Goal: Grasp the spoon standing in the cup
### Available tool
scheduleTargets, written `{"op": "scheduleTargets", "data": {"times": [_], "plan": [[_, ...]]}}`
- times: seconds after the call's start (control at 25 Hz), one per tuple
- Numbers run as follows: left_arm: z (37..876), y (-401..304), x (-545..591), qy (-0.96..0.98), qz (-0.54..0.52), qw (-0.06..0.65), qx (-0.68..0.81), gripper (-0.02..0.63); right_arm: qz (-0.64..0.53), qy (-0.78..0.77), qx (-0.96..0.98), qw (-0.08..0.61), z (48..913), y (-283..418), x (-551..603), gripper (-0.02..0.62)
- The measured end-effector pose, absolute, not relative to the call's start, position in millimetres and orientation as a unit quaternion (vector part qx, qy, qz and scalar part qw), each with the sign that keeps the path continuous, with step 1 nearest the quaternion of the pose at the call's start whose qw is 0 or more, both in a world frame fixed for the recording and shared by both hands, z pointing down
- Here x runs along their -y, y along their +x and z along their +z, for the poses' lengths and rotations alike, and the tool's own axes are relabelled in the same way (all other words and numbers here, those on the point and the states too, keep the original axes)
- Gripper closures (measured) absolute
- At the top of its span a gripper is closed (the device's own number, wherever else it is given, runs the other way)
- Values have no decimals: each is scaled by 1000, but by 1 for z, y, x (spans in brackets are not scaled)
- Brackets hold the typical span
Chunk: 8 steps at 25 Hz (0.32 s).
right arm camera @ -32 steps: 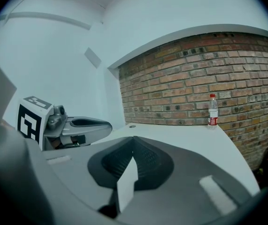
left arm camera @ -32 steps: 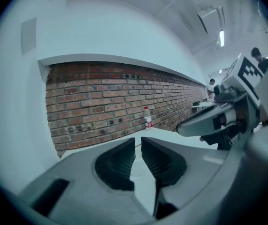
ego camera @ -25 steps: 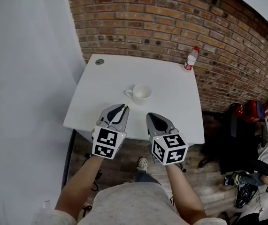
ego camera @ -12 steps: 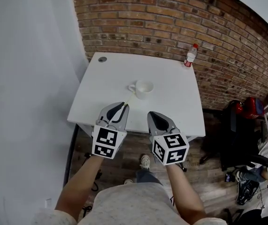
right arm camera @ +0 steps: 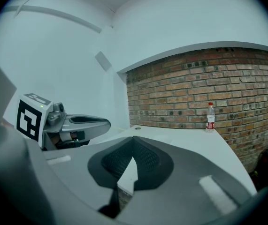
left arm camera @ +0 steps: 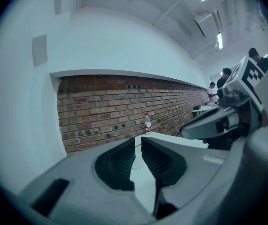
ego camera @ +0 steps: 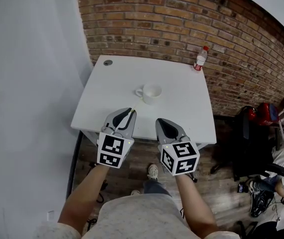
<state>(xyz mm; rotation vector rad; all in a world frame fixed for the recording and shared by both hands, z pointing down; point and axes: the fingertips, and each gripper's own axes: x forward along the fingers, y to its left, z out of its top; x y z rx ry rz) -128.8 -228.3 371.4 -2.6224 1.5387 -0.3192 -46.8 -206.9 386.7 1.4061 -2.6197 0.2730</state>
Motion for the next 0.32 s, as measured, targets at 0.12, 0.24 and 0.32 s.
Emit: {"op": "scheduleTargets", "data": {"times": [0.12, 0.24, 0.32], "plan": [[372, -127, 228, -857, -106, 42, -502, 563, 91, 470, 875, 78, 387, -46, 206, 589], [373, -125, 228, -857, -107, 40, -502, 563, 92, 470, 874, 78, 388, -44, 206, 589], [374, -124, 227, -857, -107, 39, -503, 563, 93, 470, 874, 79, 389, -42, 205, 589]]}}
